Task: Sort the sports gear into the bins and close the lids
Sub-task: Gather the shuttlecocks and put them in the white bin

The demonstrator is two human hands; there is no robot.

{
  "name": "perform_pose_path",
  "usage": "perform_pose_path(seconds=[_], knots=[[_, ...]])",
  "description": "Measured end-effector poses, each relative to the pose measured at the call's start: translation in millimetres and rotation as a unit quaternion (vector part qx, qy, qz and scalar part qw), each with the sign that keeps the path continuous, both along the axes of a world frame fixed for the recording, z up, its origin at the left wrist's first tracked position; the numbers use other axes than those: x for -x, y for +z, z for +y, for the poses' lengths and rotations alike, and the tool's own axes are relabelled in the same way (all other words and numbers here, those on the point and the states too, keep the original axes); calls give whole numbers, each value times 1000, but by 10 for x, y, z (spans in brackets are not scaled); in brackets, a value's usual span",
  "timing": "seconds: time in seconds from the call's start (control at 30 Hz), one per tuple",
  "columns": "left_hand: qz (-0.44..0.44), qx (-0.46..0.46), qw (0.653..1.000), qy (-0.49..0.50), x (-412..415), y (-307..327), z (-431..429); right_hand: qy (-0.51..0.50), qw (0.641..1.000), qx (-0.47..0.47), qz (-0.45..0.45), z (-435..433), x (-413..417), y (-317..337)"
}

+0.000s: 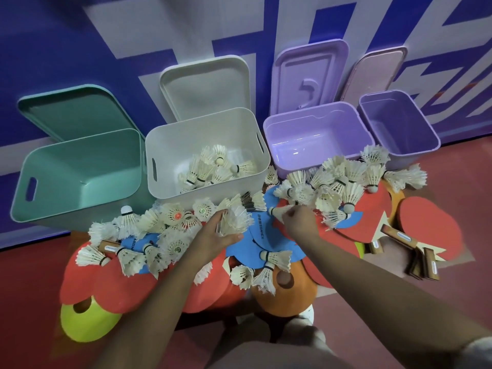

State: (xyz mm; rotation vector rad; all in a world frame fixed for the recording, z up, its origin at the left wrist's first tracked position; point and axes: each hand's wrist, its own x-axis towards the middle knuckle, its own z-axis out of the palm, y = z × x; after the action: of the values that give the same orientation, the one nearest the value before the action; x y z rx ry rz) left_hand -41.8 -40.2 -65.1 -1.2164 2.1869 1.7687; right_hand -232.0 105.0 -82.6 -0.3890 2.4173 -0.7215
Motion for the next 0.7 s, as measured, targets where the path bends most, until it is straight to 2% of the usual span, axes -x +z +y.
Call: perform_pose_path(seconds=[0.2, 0.3, 0.4, 0.57, 0.7], knots=[[22, 21, 999, -27, 44, 92, -132, 111, 984, 83, 111, -108, -9, 520], [25, 28, 999, -30, 14, 124, -214, 147, 971, 126, 137, -227, -32, 822], [32, 24, 999, -31, -45, 178, -301, 201, 959, 171, 106, -344, -76, 1016], [69, 21, 997, -23, -117, 389, -426, 299, 936, 186, 29, -617, -246, 1146], [98, 57, 993, -21, -145, 634, -561, 235, 941, 234, -72, -879, -359, 1202]])
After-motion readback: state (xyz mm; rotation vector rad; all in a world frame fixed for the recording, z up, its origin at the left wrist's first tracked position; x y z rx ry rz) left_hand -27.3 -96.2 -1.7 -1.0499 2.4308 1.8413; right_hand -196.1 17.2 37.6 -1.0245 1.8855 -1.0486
